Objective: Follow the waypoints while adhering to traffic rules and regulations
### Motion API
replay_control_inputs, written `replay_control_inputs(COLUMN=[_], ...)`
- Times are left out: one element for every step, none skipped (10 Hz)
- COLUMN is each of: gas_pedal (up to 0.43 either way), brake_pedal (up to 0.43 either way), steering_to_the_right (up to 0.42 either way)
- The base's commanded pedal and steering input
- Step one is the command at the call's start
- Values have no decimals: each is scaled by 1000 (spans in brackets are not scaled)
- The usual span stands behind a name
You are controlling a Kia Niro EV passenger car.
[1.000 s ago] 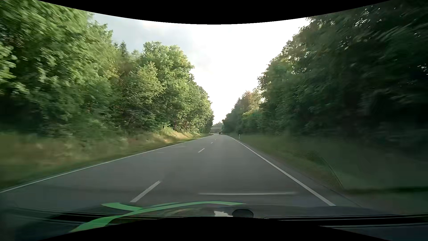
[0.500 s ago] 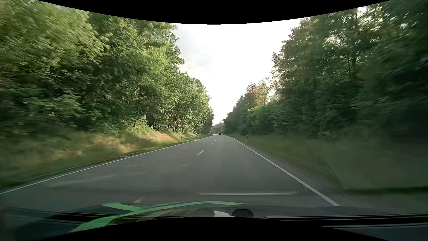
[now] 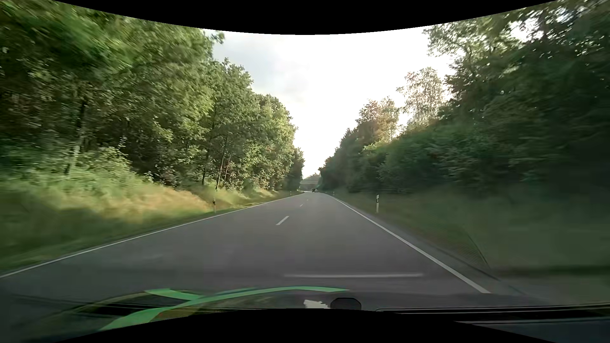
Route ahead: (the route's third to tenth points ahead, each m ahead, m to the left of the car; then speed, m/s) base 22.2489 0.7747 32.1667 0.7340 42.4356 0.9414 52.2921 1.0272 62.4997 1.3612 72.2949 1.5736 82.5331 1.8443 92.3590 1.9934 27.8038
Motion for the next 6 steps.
replay_control_inputs(gas_pedal=[299, 299, 299, 299, 299, 299], brake_pedal=[0, 0, 0, 0, 0, 0], steering_to_the_right=[-1, -1, -1, -1, -1, -2])
